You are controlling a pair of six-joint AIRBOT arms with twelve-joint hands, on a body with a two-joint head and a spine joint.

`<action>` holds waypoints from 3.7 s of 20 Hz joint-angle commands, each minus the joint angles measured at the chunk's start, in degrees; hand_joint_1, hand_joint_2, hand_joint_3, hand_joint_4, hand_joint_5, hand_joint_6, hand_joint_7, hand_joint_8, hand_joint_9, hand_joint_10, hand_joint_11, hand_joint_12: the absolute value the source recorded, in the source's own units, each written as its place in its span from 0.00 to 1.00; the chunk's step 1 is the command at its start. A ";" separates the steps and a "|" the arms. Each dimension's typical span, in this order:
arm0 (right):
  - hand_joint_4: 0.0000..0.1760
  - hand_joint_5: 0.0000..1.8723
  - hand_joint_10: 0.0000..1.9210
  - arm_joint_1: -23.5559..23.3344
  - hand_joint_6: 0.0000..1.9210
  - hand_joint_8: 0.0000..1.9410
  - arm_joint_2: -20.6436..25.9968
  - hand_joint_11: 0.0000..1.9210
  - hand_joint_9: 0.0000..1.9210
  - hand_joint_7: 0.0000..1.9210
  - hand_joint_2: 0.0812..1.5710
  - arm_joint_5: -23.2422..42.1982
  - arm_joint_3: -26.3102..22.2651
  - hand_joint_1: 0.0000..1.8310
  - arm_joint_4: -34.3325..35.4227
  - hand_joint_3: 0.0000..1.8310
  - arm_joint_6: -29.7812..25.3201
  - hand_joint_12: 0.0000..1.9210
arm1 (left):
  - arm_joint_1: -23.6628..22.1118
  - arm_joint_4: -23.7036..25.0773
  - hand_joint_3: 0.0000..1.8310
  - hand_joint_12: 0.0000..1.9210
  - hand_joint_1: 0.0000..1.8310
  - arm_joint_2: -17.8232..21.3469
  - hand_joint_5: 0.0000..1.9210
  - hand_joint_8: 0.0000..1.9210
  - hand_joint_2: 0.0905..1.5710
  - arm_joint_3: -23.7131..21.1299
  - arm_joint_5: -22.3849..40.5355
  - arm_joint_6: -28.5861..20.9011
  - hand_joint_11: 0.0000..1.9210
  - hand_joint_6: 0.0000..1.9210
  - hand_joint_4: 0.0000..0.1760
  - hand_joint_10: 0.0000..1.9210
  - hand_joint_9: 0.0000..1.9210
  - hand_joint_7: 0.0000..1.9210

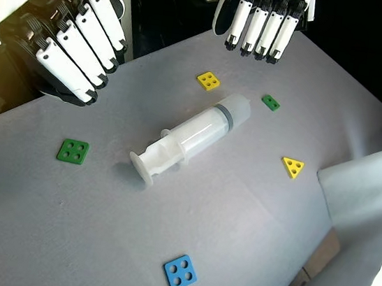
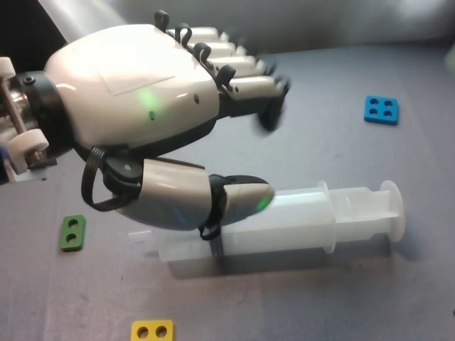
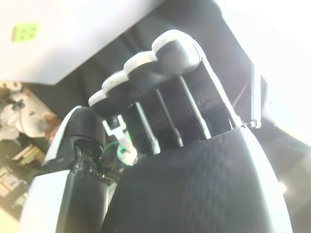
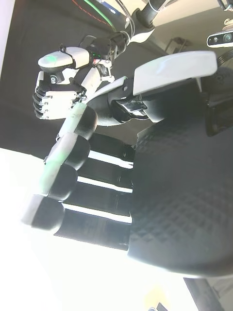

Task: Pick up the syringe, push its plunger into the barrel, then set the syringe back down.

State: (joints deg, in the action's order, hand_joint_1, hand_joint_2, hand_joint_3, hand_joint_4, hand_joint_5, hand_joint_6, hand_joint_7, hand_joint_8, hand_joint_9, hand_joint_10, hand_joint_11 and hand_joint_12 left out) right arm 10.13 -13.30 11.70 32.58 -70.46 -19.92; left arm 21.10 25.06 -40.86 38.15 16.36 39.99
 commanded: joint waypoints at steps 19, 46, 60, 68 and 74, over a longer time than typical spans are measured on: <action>0.00 0.10 0.00 -0.91 0.00 0.00 0.35 0.00 0.07 0.08 0.76 -0.62 -1.04 0.00 1.53 0.00 -0.42 0.14 | 7.28 -27.39 0.00 0.05 0.00 -0.04 0.12 0.00 0.79 -2.46 16.92 23.21 0.05 0.00 0.00 0.00 0.09 0.10; 0.00 0.08 0.00 -0.44 0.00 0.00 1.00 0.00 0.05 0.07 0.76 -9.34 -2.62 0.00 1.55 0.00 -0.64 0.08 | 19.50 -75.73 0.01 0.03 0.68 -24.45 0.04 0.00 0.56 1.28 30.90 66.97 0.05 0.00 0.00 0.00 0.02 0.02; 0.00 0.09 0.00 0.09 0.00 0.00 1.39 0.00 0.05 0.07 0.76 -17.22 -3.10 0.00 1.56 0.00 -22.53 0.04 | 17.84 -82.39 0.00 0.05 0.67 -32.09 0.07 0.00 0.56 9.58 28.78 73.02 0.06 0.00 0.00 0.00 0.06 0.07; 0.00 0.10 0.00 0.88 0.00 0.00 1.96 0.00 0.04 0.08 0.77 -21.95 -4.39 0.00 1.56 0.00 -35.02 0.05 | 19.66 -84.57 0.00 0.07 0.68 -33.96 0.10 0.01 0.55 10.77 28.78 73.76 0.07 0.01 0.00 0.01 0.08 0.09; 0.00 0.10 0.00 1.59 0.00 0.00 3.42 0.00 0.05 0.08 0.77 -22.73 -5.58 0.00 1.59 0.00 -48.00 0.05 | 20.39 -84.37 0.00 0.07 0.68 -34.26 0.09 0.00 0.55 11.44 28.70 72.87 0.06 0.00 0.00 0.00 0.06 0.08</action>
State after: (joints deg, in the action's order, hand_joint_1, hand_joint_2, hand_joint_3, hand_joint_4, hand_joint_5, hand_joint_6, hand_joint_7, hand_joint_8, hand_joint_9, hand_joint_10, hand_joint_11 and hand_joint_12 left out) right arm 12.40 -9.72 -13.15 26.96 -68.16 -67.53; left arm 41.60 -61.93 -74.52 49.39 43.24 112.40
